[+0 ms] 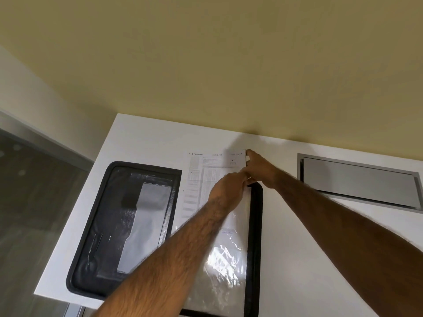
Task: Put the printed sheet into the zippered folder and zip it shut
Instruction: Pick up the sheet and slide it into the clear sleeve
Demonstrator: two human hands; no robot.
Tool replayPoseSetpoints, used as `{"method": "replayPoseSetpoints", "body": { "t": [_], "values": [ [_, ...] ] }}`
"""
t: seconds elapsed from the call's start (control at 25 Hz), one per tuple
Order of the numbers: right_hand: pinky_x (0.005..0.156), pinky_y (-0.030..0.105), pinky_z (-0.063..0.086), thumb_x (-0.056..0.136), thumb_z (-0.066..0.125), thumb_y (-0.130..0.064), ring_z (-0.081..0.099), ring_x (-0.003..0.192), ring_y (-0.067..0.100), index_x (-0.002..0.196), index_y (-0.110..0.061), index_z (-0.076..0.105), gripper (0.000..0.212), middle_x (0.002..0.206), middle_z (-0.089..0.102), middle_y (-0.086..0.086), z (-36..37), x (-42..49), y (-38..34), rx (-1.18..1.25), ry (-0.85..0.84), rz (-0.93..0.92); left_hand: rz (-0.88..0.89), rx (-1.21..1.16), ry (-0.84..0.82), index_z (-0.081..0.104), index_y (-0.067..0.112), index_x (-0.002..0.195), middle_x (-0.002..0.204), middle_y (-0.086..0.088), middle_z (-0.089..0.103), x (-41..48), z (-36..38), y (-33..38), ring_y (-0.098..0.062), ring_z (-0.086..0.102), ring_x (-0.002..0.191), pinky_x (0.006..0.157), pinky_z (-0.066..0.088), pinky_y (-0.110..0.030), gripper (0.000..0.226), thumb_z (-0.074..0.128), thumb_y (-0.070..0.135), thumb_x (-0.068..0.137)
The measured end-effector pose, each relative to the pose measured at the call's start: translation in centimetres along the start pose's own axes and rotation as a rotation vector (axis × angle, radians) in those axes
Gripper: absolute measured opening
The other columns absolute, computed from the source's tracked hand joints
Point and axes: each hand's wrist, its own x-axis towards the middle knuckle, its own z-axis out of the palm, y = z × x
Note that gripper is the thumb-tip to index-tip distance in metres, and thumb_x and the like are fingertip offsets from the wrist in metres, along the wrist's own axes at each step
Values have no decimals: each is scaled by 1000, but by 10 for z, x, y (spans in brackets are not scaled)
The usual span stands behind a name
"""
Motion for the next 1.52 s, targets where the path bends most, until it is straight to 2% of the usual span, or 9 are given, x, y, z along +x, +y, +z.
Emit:
{"method": "replayPoseSetpoints", "body": {
  "t": [0.12, 0.28, 0.36, 0.52, 0.68, 0.84, 1.04, 1.28, 1.52],
  "values": [
    [55, 34, 57, 86, 59, 9, 65, 81, 26, 143, -21, 35, 69, 111, 63, 20, 0, 9, 0, 16, 54, -23, -88, 55, -44, 60, 16, 125, 118, -4, 68, -7, -7, -28, -24, 68, 101, 87, 56, -39, 28, 57, 16, 97],
    [59, 29, 50, 90, 51, 4, 57, 77, 16, 130, -11, 60, 44, 108, 58, 9, 2, 33, -24, -185, 182, -98, -164, 199, 24, 68, 16, 96, 97, -6, 70, -17, -20, -64, -27, 68, 86, 80, 58, -41, 26, 42, 16, 99],
    [68, 29, 50, 88, 43, 8, 63, 94, 22, 119, -4, 69, 42, 121, 64, 12, 8, 41, -34, -362, 173, -149, -178, 184, 36, 67, 15, 88, 90, -4, 68, -17, -24, -69, -28, 66, 83, 73, 57, -39, 28, 41, 13, 95],
    [94, 22, 40, 84, 40, 12, 55, 125, 24, 127, -8, 66, 55, 137, 59, 10, 19, 41, -42, -541, 137, -221, -183, 67, 34, 68, 17, 88, 97, -3, 70, -14, -29, -68, -26, 65, 88, 77, 54, -35, 23, 46, 11, 95],
    [86, 24, 43, 85, 48, 14, 58, 113, 21, 121, -9, 71, 49, 125, 64, 10, 16, 36, -35, -527, 89, -212, -217, -1, 7, 71, 18, 89, 97, -1, 72, -7, -24, -70, -22, 67, 87, 81, 57, -38, 25, 47, 11, 93],
    [67, 19, 45, 86, 56, 13, 55, 84, 15, 115, -10, 74, 41, 91, 61, 2, 13, 26, -25, -458, 22, -189, -199, -70, -130, 69, 26, 81, 90, 7, 72, -6, -7, -62, -15, 68, 84, 82, 59, -36, 19, 57, 17, 92],
    [80, 32, 50, 92, 62, -13, 63, 90, 18, 104, -8, 77, 20, 100, 71, 5, 22, 18, -24, -442, -63, -157, -176, -159, -50, 76, 18, 89, 96, 3, 73, -2, -3, -42, -16, 66, 88, 82, 53, -28, 23, 53, 14, 94],
    [81, 38, 44, 97, 27, -67, 56, 78, 16, 66, -23, 71, 69, 79, 65, -2, 26, 0, -19, -391, -189, 47, -152, -123, -34, 75, 16, 89, 84, 15, 63, 5, -5, -40, -12, 63, 87, 79, 49, -27, 23, 54, 14, 96],
    [74, 37, 41, 95, 23, -72, 42, 58, 16, 42, -22, 55, 80, 52, 45, -5, 22, -13, -12, -342, -244, 125, -83, 105, 67, 76, 21, 94, 94, 0, 74, 4, -5, -41, -22, 61, 98, 89, 52, -43, 18, 59, 18, 96]
  ]
}}
